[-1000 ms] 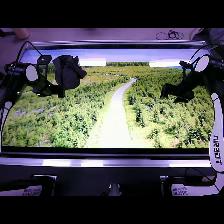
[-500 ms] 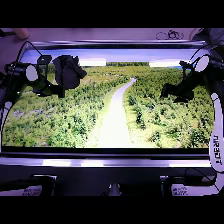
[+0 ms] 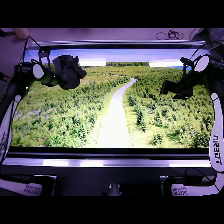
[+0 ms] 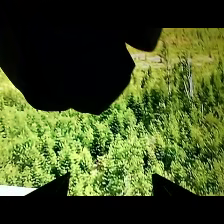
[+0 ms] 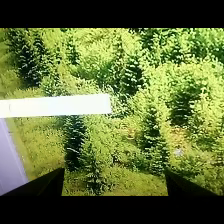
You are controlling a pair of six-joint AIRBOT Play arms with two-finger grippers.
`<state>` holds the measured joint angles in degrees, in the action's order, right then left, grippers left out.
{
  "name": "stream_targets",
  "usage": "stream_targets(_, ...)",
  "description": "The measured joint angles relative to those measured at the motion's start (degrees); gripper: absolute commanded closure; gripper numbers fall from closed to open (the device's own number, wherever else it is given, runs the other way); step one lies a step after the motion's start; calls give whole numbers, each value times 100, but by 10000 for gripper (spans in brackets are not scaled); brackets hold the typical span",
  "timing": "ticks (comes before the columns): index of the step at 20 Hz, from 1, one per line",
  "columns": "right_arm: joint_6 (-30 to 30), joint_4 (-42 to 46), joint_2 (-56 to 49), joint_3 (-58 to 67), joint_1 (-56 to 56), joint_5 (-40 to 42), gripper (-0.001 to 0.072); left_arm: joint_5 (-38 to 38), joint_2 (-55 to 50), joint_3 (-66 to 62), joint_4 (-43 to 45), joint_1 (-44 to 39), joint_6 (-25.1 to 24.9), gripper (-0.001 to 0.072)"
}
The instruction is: Fold the shirts.
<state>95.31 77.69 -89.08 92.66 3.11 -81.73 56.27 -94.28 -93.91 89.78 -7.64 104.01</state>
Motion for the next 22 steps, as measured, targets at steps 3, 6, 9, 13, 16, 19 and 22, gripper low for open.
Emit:
stream_targets(3, 0, -11, 0, 0, 0, 83, 42, 221, -1290, -1150, -809, 518, 208, 100)
stream_targets(6, 0, -24, 0, 0, 0, 109, 35, 323, -2253, -1836, -1709, 876, 297, 100)
stream_targets(9, 0, -96, 0, 0, 0, 109, 44, 79, -2798, -2103, -2409, 981, 321, 200)
stream_targets(13, -2, -306, 9, 0, 0, 90, 46, -518, -3067, -2212, -2815, 1001, 350, 675)
stream_targets(16, -81, -446, 122, 0, -2, 120, 49, -748, -2815, -2234, -3034, 1003, 85, 676)
stream_targets(19, -363, -450, 479, 0, 0, 302, 104, -809, -1696, -2247, -3158, 804, -1060, 676)
stream_targets(22, -533, -262, 1119, 0, -2, 566, 115, -649, -42, -2170, -3246, 278, -2140, 676)
